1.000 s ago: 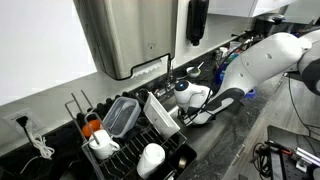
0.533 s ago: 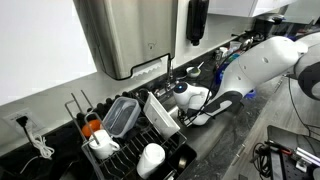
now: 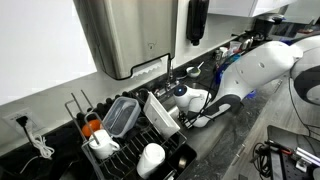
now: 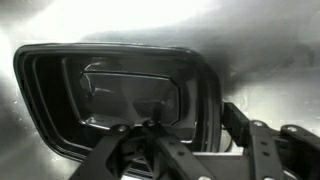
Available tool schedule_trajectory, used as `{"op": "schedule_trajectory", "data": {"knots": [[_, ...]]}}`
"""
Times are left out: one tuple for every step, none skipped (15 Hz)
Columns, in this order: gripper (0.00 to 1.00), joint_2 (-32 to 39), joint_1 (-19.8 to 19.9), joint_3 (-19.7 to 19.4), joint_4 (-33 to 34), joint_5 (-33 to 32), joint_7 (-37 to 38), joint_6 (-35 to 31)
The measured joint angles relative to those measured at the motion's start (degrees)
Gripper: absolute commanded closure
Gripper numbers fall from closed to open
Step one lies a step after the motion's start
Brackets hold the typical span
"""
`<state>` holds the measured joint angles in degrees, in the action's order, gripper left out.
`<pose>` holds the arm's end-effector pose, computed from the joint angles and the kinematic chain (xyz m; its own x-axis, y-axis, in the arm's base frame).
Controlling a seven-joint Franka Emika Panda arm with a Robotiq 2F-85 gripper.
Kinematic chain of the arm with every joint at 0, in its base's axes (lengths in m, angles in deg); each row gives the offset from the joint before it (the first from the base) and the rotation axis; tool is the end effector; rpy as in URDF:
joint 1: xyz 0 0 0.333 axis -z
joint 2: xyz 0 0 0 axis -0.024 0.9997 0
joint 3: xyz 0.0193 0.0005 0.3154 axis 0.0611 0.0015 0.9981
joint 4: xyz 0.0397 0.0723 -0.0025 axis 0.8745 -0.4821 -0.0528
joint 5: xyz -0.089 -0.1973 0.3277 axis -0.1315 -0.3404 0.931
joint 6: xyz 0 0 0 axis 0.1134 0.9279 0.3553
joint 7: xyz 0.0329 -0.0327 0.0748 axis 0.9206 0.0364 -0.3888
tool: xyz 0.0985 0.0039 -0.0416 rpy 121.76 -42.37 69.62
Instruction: Move the black bowl from the dish drainer to the sink
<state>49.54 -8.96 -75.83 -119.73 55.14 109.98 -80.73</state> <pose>0.6431 -0.0540 0.0664 0.8391 -0.5343 0.1023 -0.5315 -0.7652 0.3632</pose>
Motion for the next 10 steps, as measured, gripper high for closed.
{"op": "schedule_trajectory", "data": {"knots": [[0.01, -0.03, 0.00, 0.00, 0.08, 0.05, 0.00, -0.03], [0.00, -0.14, 0.00, 0.00, 0.12, 0.24, 0.00, -0.11], [0.00, -0.30, 0.01, 0.02, 0.16, 0.46, 0.00, -0.16], [0.00, -0.52, 0.04, 0.07, 0.18, 0.71, 0.00, -0.20], [0.00, -0.87, 0.13, 0.20, 0.17, 1.10, -0.03, -0.19], [0.00, -1.38, 0.25, 0.35, 0.13, 1.63, -0.05, -0.14], [0.00, -1.91, 0.37, 0.47, 0.03, 2.15, -0.12, -0.07], [0.00, -2.46, 0.53, 0.57, -0.07, 2.78, -0.45, -0.03], [0.00, -3.15, 0.73, 0.69, -0.31, 3.35, -0.94, 0.10], [0.00, -3.82, 0.90, 0.74, -0.65, 3.80, -1.36, 0.16]]}}
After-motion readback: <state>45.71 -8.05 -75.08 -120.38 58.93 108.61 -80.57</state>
